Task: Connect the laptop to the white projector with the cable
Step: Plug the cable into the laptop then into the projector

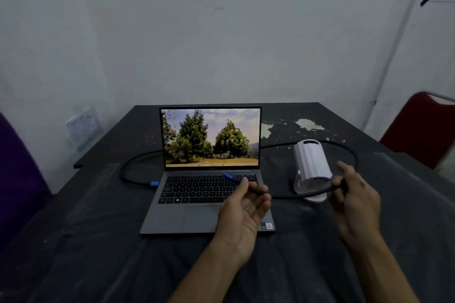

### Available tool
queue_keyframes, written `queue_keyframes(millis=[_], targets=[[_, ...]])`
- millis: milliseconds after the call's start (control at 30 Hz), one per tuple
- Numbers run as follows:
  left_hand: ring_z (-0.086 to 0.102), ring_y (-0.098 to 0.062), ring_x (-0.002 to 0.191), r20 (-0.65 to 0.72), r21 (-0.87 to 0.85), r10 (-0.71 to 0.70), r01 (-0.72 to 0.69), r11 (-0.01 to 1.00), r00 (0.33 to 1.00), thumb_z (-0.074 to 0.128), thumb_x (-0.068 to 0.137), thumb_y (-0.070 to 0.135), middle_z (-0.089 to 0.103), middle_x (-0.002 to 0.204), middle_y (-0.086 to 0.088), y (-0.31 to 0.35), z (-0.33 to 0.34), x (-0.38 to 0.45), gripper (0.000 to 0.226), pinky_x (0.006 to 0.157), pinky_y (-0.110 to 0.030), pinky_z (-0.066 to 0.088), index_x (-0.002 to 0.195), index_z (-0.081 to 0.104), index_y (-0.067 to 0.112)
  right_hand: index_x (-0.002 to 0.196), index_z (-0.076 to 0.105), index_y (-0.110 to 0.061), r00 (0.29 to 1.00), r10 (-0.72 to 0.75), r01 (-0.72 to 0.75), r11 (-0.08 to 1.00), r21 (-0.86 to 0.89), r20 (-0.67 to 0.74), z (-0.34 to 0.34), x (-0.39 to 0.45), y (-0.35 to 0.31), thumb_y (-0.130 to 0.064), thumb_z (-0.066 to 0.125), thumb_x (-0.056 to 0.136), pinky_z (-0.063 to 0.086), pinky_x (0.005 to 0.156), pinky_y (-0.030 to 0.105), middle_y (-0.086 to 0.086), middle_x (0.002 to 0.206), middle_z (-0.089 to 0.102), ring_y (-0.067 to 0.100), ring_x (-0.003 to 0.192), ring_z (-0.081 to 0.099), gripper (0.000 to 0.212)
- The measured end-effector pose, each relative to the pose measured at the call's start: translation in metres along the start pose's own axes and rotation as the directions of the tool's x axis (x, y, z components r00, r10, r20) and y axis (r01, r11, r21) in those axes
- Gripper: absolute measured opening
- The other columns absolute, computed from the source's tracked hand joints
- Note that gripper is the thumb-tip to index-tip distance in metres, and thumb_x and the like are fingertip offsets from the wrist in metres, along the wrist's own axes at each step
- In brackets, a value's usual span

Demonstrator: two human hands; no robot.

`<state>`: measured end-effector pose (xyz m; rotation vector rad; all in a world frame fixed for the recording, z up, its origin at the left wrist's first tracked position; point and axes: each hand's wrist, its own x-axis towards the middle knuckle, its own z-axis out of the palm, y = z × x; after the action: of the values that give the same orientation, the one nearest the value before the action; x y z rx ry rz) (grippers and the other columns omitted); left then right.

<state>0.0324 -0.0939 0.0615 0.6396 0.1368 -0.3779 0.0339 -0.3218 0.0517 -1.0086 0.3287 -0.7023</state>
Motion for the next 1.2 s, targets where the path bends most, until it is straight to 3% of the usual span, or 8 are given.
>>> queue_keyframes(millis=[233, 333, 433, 533, 667, 800, 1033, 1200], targets=[[0.075, -0.026, 0.069, -0.049, 0.261, 0.132, -0.115, 0.958, 0.99, 0.056, 0.104, 0.03, 0.078, 0.096, -0.027, -0.028, 0.003, 0.024, 0.024, 0.06, -0.032, 0.063, 0.103, 0.059, 0.006, 0.11, 0.068, 0.005, 0.969, 0.087, -0.097, 0.995, -0.033, -0.23, -0.05, 0.022, 0.02, -0.008, 0.061, 0.105, 0.041, 0.041, 0.012, 0.019, 0.101, 0.065, 0.001, 0.045, 0.051, 0.015], [0.078, -0.028, 0.079, -0.005, 0.309, 0.119, -0.111, 0.945, 0.993, 0.055, 0.105, 0.023, 0.078, 0.103, -0.026, -0.047, 0.01, 0.028, 0.02, 0.066, -0.032, 0.063, 0.106, 0.062, 0.005, 0.153, 0.044, 0.007, 0.957, 0.088, -0.092, 0.996, 0.0, -0.276, -0.055, 0.02, 0.023, -0.004, 0.065, 0.103, 0.06, 0.079, 0.026, 0.012, 0.111, 0.069, 0.013, 0.081, 0.07, 0.055], [0.073, -0.021, 0.076, 0.029, 0.382, 0.124, -0.126, 0.916, 0.992, 0.055, 0.105, 0.019, 0.079, 0.109, -0.017, -0.064, 0.02, 0.034, 0.021, 0.066, -0.029, 0.061, 0.116, 0.069, 0.007, 0.16, 0.04, -0.009, 0.964, -0.033, -0.051, 0.951, -0.304, -0.264, -0.051, 0.011, 0.02, -0.015, 0.071, 0.1, 0.055, 0.106, 0.046, 0.008, 0.137, 0.062, 0.024, 0.108, 0.071, 0.067], [0.065, -0.012, 0.072, 0.083, 0.531, 0.15, -0.171, 0.83, 0.985, 0.052, 0.106, 0.02, 0.081, 0.108, 0.0, -0.076, 0.031, 0.041, 0.023, 0.059, -0.022, 0.047, 0.118, 0.071, 0.017, 0.138, 0.065, -0.02, 0.977, -0.211, 0.152, 0.776, -0.612, -0.024, -0.044, 0.0, 0.017, -0.019, 0.075, 0.097, 0.056, 0.1, 0.037, 0.001, 0.128, 0.073, 0.011, 0.108, 0.072, 0.043], [0.066, 0.002, 0.069, 0.154, 0.599, 0.157, -0.219, 0.77, 0.975, 0.053, 0.106, 0.017, 0.08, 0.106, -0.001, -0.08, 0.043, 0.053, 0.025, 0.059, -0.013, 0.049, 0.119, 0.074, 0.021, 0.116, 0.078, -0.026, 0.916, -0.188, 0.387, 0.638, -0.665, 0.353, -0.032, -0.012, 0.026, -0.018, 0.072, 0.098, 0.058, 0.085, 0.014, -0.016, 0.106, 0.08, -0.007, 0.099, 0.073, 0.021], [0.065, 0.01, 0.063, 0.218, 0.681, 0.147, -0.258, 0.685, 0.965, 0.055, 0.105, 0.011, 0.071, 0.089, 0.004, -0.081, 0.049, 0.069, 0.026, 0.06, -0.009, 0.05, 0.12, 0.074, 0.021, 0.119, 0.078, -0.024, 0.859, -0.146, 0.476, 0.578, -0.663, 0.49, -0.028, -0.017, 0.037, -0.009, 0.061, 0.103, 0.064, 0.08, 0.027, -0.012, 0.099, 0.082, 0.002, 0.091, 0.078, 0.027], [0.061, -0.007, 0.057, 0.023, 0.635, 0.198, -0.167, 0.755, 0.98, 0.072, 0.094, 0.015, 0.069, 0.067, -0.001, -0.105, 0.045, 0.084, 0.012, 0.051, -0.019, 0.05, 0.099, 0.077, 0.006, 0.116, 0.075, -0.022, 0.929, -0.308, 0.365, 0.681, -0.635, 0.203, -0.034, -0.003, 0.032, -0.018, 0.067, 0.101, 0.062, 0.091, 0.042, -0.004, 0.112, 0.076, 0.01, 0.102, 0.073, 0.018], [0.072, -0.017, 0.059, -0.039, 0.485, 0.133, -0.097, 0.869, 0.99, 0.057, 0.105, 0.024, 0.077, 0.084, -0.015, -0.13, 0.047, 0.085, 0.016, 0.048, -0.025, 0.052, 0.108, 0.067, 0.012, 0.132, 0.067, -0.02, 0.955, -0.29, 0.266, 0.721, -0.64, 0.071, -0.034, 0.029, 0.014, -0.03, 0.069, 0.1, 0.058, 0.1, 0.047, 0.002, 0.123, 0.072, 0.018, 0.113, 0.069, 0.034]])
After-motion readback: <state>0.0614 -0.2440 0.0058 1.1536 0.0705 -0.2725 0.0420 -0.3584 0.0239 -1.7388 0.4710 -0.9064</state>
